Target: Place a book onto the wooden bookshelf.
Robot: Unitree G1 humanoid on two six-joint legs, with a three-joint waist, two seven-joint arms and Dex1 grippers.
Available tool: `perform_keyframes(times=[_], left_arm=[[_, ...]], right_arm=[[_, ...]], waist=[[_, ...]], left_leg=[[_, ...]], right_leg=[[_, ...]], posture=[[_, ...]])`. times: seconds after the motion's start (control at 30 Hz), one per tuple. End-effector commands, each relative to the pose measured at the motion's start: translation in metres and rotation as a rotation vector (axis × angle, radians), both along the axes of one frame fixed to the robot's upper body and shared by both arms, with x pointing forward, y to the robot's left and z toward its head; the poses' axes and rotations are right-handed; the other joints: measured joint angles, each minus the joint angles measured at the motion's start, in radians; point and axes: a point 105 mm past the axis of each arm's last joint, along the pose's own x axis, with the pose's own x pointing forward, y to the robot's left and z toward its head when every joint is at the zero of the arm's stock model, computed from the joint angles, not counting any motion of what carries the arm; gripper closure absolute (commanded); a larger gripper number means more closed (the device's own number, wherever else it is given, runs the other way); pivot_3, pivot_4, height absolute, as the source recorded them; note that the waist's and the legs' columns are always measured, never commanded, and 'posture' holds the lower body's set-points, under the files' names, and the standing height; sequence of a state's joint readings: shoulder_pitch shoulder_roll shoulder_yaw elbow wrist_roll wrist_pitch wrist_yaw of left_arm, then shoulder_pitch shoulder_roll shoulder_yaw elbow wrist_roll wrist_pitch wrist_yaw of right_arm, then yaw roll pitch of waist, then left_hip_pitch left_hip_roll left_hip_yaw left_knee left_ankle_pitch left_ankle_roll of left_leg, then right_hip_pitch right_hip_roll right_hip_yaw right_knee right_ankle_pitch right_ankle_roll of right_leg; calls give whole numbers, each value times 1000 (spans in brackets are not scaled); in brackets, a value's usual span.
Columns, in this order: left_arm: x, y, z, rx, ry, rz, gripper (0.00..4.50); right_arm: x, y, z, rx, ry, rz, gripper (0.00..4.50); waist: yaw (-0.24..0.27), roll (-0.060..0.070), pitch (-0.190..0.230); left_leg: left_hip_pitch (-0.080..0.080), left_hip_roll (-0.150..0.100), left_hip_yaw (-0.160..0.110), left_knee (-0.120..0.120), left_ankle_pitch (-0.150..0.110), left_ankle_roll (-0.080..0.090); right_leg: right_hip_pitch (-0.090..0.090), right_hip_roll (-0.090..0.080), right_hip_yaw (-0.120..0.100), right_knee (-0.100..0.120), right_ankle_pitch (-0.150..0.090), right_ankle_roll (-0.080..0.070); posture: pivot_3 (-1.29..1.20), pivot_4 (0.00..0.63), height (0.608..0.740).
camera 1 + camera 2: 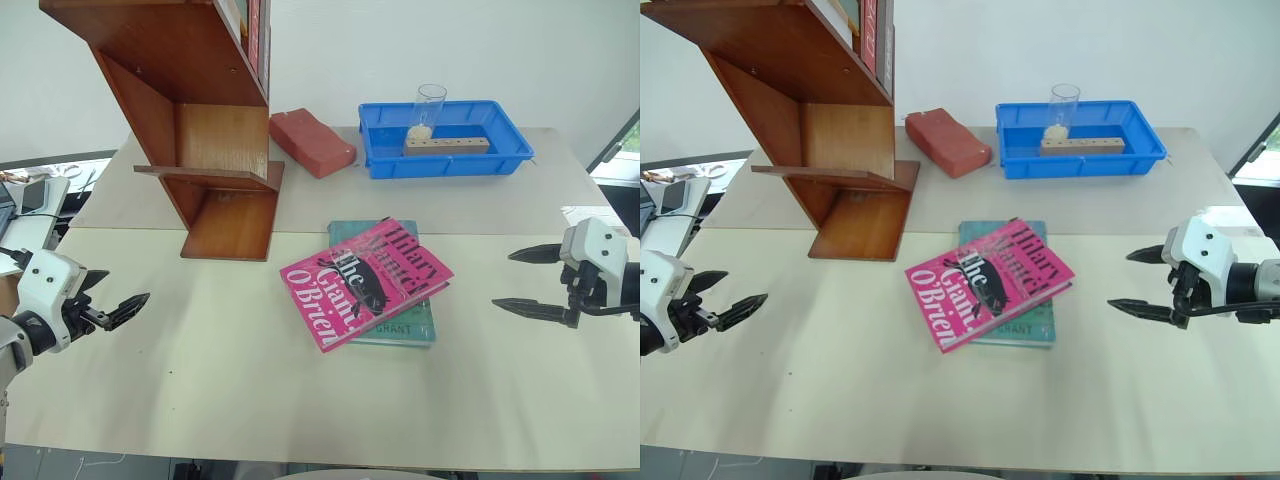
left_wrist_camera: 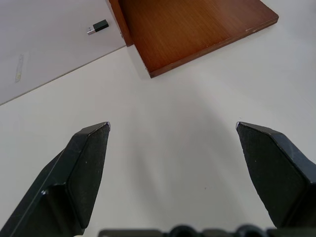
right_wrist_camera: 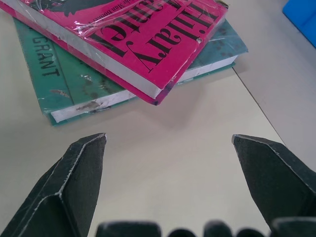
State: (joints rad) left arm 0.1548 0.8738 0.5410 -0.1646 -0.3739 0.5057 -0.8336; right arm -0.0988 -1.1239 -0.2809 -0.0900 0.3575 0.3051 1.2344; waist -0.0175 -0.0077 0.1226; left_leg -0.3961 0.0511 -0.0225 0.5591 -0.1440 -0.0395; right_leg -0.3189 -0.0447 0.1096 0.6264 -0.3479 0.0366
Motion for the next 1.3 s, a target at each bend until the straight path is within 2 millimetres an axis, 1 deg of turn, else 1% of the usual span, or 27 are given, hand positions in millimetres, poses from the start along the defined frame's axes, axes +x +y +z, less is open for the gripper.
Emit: perform_keyframes(times=[0.03, 0.13, 0.37, 0.57, 0.8, 0.93, 0.97, 1.0, 1.03, 1.07, 1.1, 1.13, 1.2, 1.27, 1.3], left_arm=[[-1, -5, 10, 35, -11, -35, 134], [-3, -3, 8, 45, 1, -22, 134], [-4, -4, 8, 45, 15, -52, 134], [0, -12, 11, 15, 6, -99, 134], [10, -28, 15, -11, -5, -165, 134], [18, -42, 21, -46, -20, -223, 134], [21, -49, 22, -50, -26, -247, 134], [25, -54, 22, -47, -33, -264, 669], [30, -60, 22, -39, -44, -280, 919], [37, -68, 21, -44, -52, -297, 1390], [46, -77, 20, -41, -64, -314, 1828], [55, -86, 19, -39, -79, -327, 2363], [71, -103, 16, -62, -94, -346, 3219], [87, -118, 9, -77, -95, -358, 4197], [94, -126, 5, -77, -95, -372, 4500]], right_arm=[[0, 3, 9, -10, -42, 20, 0], [0, 3, 9, -11, -41, 21, 0], [0, 2, 9, -18, -44, 13, 0], [-1, 3, 9, -18, -52, 4, 0], [-6, 8, 10, -13, -60, 2, 0], [-12, 13, 11, -8, -61, 6, 0], [-13, 15, 12, -6, -67, 9, 0], [-15, 18, 13, 1, -69, 13, 544], [-18, 22, 12, 10, -60, 27, 780], [-21, 27, 11, 13, -53, 37, 1213], [-24, 32, 9, 13, -46, 47, 1480], [-25, 36, 7, 11, -42, 53, 1897], [-25, 41, 3, 4, -41, 50, 2495], [-23, 43, -3, -18, -44, 39, 3243], [-21, 44, -7, -32, -48, 32, 3578]], waist=[[0, 0, 0], [0, 0, 0], [0, 0, 0], [1, 0, 0], [2, 0, 0], [3, 0, 0], [3, 0, 0], [3, 0, 0], [5, 0, 0], [6, 0, 0], [9, 0, 0], [10, 0, 0], [8, 0, -1], [9, 0, -1], [9, -1, -1]], left_leg=[[0, 0, 0, 0, 0, 0], [0, 0, 0, 0, 0, 0], [0, 0, 0, 0, 0, 0], [0, 0, 0, 0, 0, 0], [0, 0, 0, 0, 0, 0], [0, 0, 0, 0, 0, 0], [-1, 0, 0, 1, 0, 0], [-1, 0, 0, 1, 0, 0], [0, 0, -1, 1, 0, 0], [-1, 0, -1, 1, 0, 0], [-1, -1, -1, 1, 0, 0], [-1, -1, -1, 2, 0, 0], [-2, -1, -2, 3, 0, 0], [-3, -1, -2, 5, 0, 0], [-3, -1, -2, 5, 0, 0]], right_leg=[[0, 0, 0, 0, 0, 0], [0, 0, 0, 0, 0, 0], [0, 0, 0, 0, 0, 0], [0, 0, 0, 0, 0, 0], [0, 0, 0, 0, 0, 0], [0, 0, -1, 0, 0, 0], [0, 0, -1, 0, 0, 0], [0, 0, -1, 0, 0, 0], [1, 0, -1, 0, 0, 0], [1, 0, -1, 0, 0, 0], [1, 0, -1, 0, 0, 0], [1, 0, -2, 1, 0, 1], [1, 0, -2, 1, 0, 1], [2, 1, -3, 1, 0, 2], [2, 1, -3, 1, 0, 2]], posture=[[0, 150, 740], [0, 150, 740], [0, 150, 740], [0, 150, 740], [0, 150, 740], [0, 150, 740], [0, 150, 740], [0, 150, 740], [0, 150, 740], [0, 150, 740], [0, 150, 740], [0, 150, 740], [0, 150, 740], [0, 150, 740], [0, 150, 740]])
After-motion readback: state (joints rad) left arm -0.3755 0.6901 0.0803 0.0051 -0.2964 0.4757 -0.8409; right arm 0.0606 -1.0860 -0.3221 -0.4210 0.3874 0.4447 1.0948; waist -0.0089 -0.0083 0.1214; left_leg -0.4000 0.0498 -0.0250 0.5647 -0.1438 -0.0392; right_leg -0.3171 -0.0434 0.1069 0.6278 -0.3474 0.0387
